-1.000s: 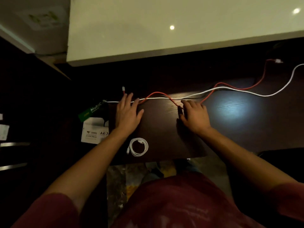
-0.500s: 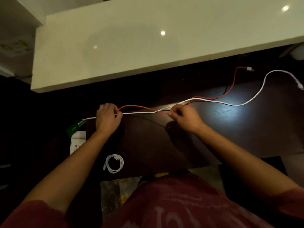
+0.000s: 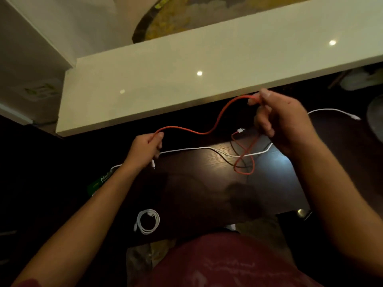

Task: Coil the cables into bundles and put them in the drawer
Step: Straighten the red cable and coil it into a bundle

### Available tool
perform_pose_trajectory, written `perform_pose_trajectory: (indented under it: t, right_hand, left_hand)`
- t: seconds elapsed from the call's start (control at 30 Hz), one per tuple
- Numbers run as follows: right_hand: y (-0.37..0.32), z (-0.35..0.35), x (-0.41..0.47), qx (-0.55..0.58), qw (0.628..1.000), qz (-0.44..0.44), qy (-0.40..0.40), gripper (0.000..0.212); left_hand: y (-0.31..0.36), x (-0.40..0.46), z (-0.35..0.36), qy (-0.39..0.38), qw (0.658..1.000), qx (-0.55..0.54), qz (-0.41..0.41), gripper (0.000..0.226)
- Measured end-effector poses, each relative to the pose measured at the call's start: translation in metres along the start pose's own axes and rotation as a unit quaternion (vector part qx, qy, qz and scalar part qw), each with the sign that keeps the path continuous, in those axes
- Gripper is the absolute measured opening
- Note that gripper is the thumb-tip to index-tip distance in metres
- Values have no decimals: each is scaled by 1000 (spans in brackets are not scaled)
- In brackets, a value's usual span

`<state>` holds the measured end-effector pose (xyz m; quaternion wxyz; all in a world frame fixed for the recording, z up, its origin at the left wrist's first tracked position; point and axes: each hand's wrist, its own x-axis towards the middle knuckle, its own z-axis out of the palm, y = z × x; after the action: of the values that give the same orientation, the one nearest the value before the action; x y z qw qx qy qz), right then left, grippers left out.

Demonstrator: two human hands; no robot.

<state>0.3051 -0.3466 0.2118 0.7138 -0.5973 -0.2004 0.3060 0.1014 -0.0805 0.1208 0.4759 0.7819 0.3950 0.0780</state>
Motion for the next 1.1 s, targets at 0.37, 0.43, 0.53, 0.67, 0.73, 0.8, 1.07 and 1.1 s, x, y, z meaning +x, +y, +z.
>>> perform_pose_trajectory:
  t: [0.37,0.43,0.53,0.67,0.73,0.8,1.07,1.1]
  right_hand:
    - [36,64,-87,-417,907,39,35,70]
    - [25,75,-103,-382,921,-42,72,62]
    - [9,81,-128,-314,941,-93,83,29]
    - [-26,83,-155,-178,974,-92,109,25]
    - [-46,78,-164,-282,950,-91,93,21]
    - [-62,71,-170,-393,916,-63,53,18]
    - [-116,15,-186,-521,852,55,6,18]
    - [-122,4,-187,-546,836,60,4,21]
  left_hand:
    - [115,-84,1,-303,919,-127,217,44]
    - [126,-104,0,-372,883,-126,259,41]
    - [137,-124,4,-421,843,-157,296,38]
    - [131,-108,18,-332,872,-105,345,43]
    - [119,-95,26,-241,874,-17,423,45]
    - [112,-86,32,-150,861,22,485,42]
    - [124,-60,77,35,810,32,584,58]
    - [132,-60,81,45,803,21,594,58]
